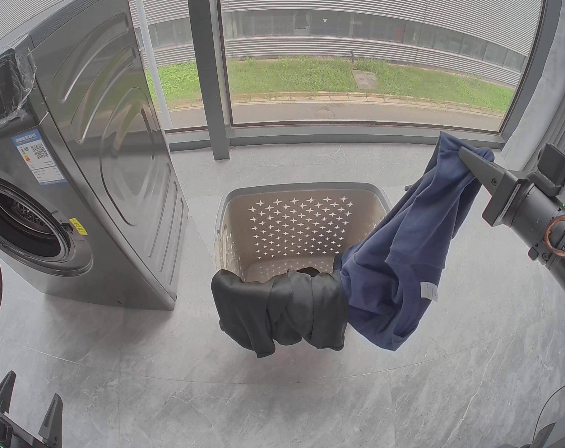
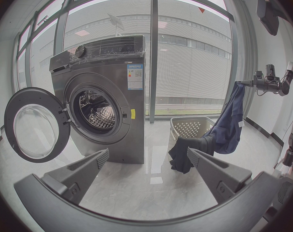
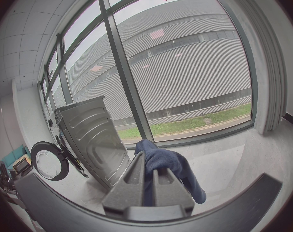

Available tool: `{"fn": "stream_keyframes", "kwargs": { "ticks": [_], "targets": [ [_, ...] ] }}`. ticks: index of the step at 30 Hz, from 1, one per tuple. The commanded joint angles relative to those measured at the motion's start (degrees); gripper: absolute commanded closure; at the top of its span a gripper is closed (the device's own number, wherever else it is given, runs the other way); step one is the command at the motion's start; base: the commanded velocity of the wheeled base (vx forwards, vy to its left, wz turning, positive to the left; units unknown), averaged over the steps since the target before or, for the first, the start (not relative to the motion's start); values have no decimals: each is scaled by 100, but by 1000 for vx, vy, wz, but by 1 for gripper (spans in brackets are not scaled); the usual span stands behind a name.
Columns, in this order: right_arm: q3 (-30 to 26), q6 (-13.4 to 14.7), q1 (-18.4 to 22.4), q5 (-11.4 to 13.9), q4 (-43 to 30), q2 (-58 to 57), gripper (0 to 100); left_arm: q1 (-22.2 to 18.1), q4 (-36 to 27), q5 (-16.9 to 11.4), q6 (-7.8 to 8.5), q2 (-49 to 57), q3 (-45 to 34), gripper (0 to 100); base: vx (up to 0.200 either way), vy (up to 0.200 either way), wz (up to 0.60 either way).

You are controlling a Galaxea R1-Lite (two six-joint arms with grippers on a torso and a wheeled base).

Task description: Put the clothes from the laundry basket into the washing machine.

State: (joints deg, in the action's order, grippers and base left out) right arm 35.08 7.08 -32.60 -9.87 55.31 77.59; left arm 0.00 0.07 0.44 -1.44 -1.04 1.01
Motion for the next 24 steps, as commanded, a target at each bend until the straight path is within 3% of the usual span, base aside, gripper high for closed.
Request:
{"fn": "stream_keyframes", "kwargs": {
  "ticks": [1, 7, 24],
  "targets": [
    [34, 4, -1, -15, 6, -166, 100, 0, 1, 9, 30, 104, -101, 0, -200, 0, 0],
    [51, 4, -71, -15, 77, -174, 100, 0, 1, -35, -32, 104, -101, 0, -33, 0, 0],
    [104, 4, -133, 65, 164, -192, 100, 0, 1, -35, -41, 104, -101, 0, 0, 200, 0]
  ]
}}
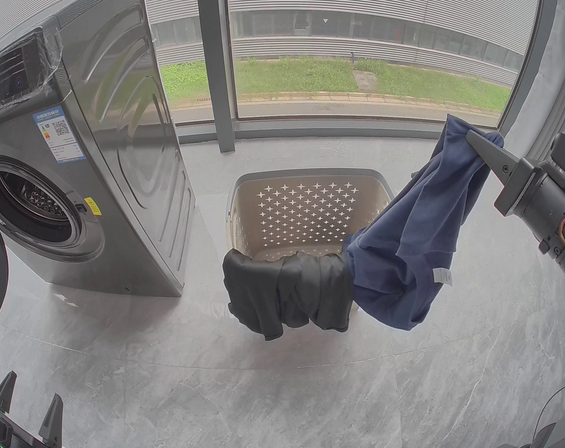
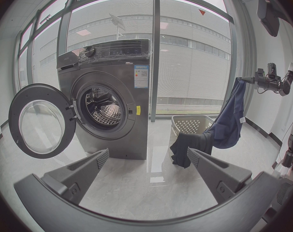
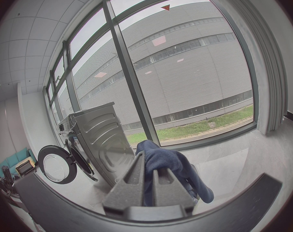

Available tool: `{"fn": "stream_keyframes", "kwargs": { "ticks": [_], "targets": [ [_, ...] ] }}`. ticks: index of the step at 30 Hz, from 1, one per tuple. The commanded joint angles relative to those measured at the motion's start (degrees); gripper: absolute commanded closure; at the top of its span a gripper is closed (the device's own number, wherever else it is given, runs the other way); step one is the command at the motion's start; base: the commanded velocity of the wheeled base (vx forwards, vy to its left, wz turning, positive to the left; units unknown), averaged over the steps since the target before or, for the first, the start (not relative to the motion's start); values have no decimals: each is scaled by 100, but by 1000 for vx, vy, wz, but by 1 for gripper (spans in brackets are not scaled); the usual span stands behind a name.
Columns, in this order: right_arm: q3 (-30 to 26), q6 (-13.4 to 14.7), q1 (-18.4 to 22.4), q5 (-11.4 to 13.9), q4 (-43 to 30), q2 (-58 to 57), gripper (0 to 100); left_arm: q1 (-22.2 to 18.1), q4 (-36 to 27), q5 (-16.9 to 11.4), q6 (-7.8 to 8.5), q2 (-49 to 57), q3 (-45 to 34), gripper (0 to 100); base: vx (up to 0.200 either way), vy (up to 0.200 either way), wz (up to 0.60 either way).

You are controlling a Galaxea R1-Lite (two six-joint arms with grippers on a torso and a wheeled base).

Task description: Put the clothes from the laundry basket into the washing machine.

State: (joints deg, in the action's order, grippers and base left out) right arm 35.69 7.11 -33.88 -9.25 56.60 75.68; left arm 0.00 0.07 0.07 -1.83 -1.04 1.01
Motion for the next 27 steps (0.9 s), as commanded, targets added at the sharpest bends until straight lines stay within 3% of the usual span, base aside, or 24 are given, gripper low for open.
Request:
{"fn": "stream_keyframes", "kwargs": {
  "ticks": [1, 27],
  "targets": [
    [52, 1, -5, 2, 70, -1, 100, 0, 1, 1, -2, 104, -101, 0, 0, 200, 0],
    [87, 36, -5, 29, 123, 114, 100, 0, 1, 1, -2, 104, -101, 0, 0, 200, 0]
  ]
}}
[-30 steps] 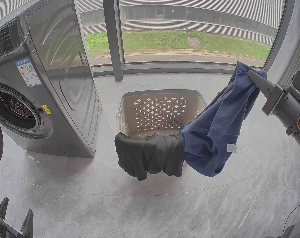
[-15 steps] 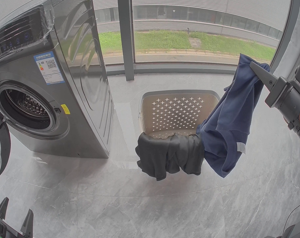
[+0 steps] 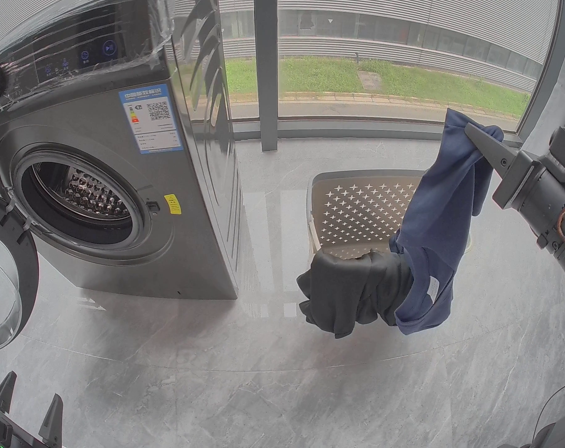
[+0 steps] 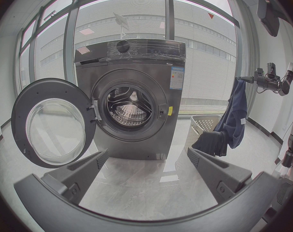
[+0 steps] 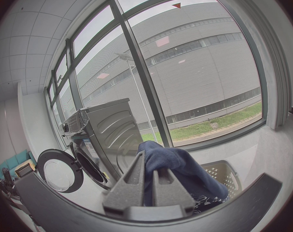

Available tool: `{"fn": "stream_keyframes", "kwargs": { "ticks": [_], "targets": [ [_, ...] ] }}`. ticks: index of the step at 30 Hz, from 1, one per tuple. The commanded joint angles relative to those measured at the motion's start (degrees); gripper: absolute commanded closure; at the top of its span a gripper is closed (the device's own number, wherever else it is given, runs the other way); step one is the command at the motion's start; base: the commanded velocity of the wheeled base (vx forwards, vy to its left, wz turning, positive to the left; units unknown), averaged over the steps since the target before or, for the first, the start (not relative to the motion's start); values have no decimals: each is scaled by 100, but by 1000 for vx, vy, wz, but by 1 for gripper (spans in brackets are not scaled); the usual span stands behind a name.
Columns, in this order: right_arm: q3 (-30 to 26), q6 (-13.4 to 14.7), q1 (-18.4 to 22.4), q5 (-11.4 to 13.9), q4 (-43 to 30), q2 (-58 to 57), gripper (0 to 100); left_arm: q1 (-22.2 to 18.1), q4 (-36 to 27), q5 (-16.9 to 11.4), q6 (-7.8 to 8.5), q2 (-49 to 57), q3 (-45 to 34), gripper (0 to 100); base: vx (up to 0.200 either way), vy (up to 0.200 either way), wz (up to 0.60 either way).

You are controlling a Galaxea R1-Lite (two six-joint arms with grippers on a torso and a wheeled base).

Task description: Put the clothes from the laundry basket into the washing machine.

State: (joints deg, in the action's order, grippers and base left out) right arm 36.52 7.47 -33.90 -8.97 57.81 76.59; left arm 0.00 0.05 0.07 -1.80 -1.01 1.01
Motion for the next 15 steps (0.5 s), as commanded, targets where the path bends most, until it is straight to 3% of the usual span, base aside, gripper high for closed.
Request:
{"fn": "stream_keyframes", "kwargs": {
  "ticks": [1, 5, 11, 15],
  "targets": [
    [-5, 0, -11, 1, 2, 22, 100, 0, 4, 1, -4, 101, -101, 0, 0, 200, 0],
    [-40, 0, -11, 1, -6, 40, 100, 0, 4, 19, 5, 101, -101, 0, 0, 200, 0],
    [-93, 9, -11, 1, -6, 75, 100, 0, 4, 10, -4, 101, -101, 0, 0, 0, 0],
    [-93, 9, -11, 1, 2, 93, 100, 0, 4, 10, -4, 101, -101, 0, -200, 0, 0]
  ]
}}
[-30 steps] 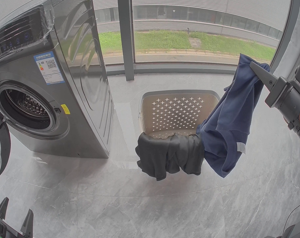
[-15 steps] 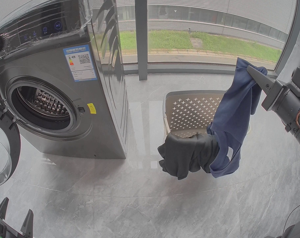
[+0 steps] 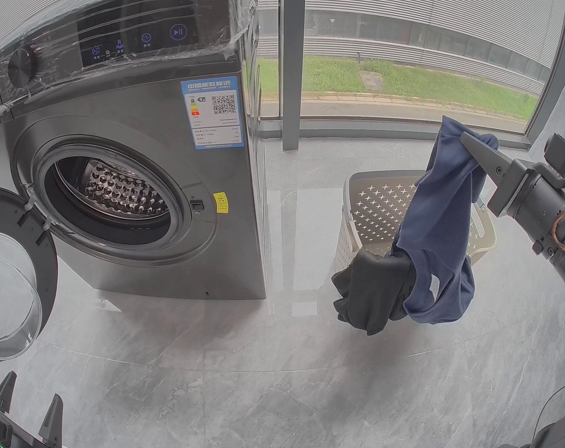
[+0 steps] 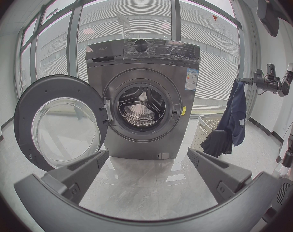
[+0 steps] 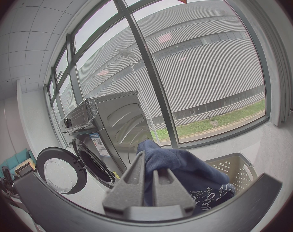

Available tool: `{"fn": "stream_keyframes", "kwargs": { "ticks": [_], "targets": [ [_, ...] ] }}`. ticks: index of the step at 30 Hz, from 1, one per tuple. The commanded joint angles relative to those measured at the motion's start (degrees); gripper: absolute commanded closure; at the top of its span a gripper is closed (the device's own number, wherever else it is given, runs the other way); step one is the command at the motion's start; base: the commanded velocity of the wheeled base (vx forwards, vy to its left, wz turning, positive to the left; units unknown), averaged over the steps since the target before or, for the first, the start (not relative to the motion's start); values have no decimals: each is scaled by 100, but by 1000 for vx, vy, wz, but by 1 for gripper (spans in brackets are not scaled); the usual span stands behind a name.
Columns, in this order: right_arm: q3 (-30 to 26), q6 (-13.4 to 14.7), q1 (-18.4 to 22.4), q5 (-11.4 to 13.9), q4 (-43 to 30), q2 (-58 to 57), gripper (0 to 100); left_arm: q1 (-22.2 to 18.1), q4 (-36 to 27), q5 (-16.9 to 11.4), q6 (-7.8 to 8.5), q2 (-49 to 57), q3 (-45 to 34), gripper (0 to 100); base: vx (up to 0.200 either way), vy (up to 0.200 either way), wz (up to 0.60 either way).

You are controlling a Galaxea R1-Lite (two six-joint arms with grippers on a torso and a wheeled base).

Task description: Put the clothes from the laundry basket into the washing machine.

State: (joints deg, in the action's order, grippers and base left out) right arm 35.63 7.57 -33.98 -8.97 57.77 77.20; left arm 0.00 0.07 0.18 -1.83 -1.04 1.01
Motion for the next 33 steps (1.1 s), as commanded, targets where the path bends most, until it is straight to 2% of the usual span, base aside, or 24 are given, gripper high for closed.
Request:
{"fn": "stream_keyframes", "kwargs": {
  "ticks": [1, 17, 23, 33],
  "targets": [
    [-4, -1, -4, 1, 6, 32, 100, 0, 1, -1, -2, 104, -101, 0, -200, 0, 0],
    [-4, -1, -4, 10, 6, 49, 100, 0, 1, 26, 7, 104, -101, 0, -200, 0, 0],
    [-4, -1, -4, 10, 6, 58, 100, 0, 1, -9, 16, 104, -101, 0, 0, 0, 0],
    [-4, -1, -39, 10, 6, 58, 100, 0, 1, -18, -2, 104, -101, 0, 0, 200, 0]
  ]
}}
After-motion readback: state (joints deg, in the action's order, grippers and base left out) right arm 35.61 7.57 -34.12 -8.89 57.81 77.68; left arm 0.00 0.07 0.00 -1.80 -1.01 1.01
